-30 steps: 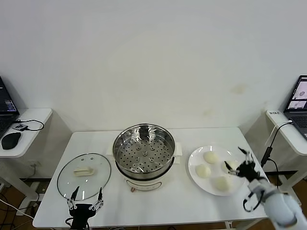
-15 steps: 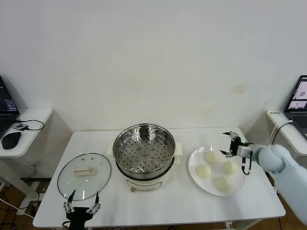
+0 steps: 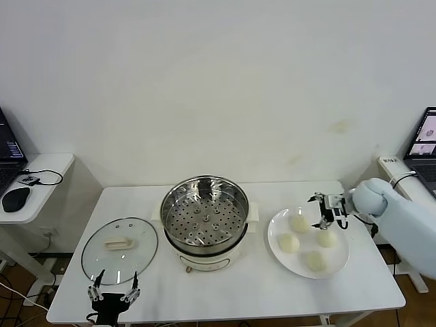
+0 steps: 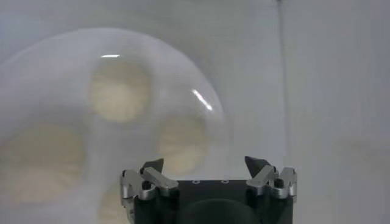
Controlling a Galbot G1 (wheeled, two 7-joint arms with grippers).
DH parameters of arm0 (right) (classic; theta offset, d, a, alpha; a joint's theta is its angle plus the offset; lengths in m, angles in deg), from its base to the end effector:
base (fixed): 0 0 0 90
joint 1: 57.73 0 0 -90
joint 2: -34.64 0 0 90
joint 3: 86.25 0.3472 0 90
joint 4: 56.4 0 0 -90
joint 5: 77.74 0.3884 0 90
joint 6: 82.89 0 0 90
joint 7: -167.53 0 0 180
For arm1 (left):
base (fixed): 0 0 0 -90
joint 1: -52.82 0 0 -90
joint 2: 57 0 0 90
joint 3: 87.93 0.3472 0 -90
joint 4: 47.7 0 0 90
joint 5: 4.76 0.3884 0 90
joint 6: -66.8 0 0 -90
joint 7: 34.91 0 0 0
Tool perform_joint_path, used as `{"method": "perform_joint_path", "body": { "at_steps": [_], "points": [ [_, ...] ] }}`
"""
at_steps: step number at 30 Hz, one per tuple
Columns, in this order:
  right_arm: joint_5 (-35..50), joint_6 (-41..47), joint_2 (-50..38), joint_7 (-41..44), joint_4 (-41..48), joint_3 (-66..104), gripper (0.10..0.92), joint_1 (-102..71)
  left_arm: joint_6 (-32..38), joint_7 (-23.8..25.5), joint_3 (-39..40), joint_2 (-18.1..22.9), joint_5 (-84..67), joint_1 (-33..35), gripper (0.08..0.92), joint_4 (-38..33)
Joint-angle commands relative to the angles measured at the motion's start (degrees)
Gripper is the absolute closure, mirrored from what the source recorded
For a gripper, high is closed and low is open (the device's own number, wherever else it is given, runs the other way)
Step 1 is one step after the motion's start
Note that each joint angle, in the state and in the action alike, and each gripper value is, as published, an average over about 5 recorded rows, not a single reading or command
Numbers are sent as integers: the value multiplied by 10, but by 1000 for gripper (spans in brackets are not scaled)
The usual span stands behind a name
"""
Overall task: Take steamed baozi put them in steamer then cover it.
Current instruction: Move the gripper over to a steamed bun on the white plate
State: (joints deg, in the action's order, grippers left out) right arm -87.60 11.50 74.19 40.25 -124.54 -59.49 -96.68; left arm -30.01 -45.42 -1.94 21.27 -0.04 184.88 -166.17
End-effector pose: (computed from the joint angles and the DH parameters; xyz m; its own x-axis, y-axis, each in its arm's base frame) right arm 0.5386 -0.1743 -0.2267 -0.3722 -0.1991 0.9065 -0.9190 -0.0573 -0.3900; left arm 0.1498 0.0563 -0.3424 -0.9430 -0.1725 0.2848 -0.0715 0.9403 0.3327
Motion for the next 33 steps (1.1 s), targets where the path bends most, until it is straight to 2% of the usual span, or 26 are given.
{"method": "perform_joint_path", "body": {
  "at_steps": [1,19,33],
  "points": [
    [19,5,17,30,32,-83,202,56,-3,-1,-1,-1,2,-2,177,2],
    [-21,-7,107,13,144,-61,209,47,2,-3,-13,-5,4,-8,177,14],
    [-28,-1,120,17,157,-62,381,42,3,-4,-17,-6,4,-10,177,17]
  ]
}}
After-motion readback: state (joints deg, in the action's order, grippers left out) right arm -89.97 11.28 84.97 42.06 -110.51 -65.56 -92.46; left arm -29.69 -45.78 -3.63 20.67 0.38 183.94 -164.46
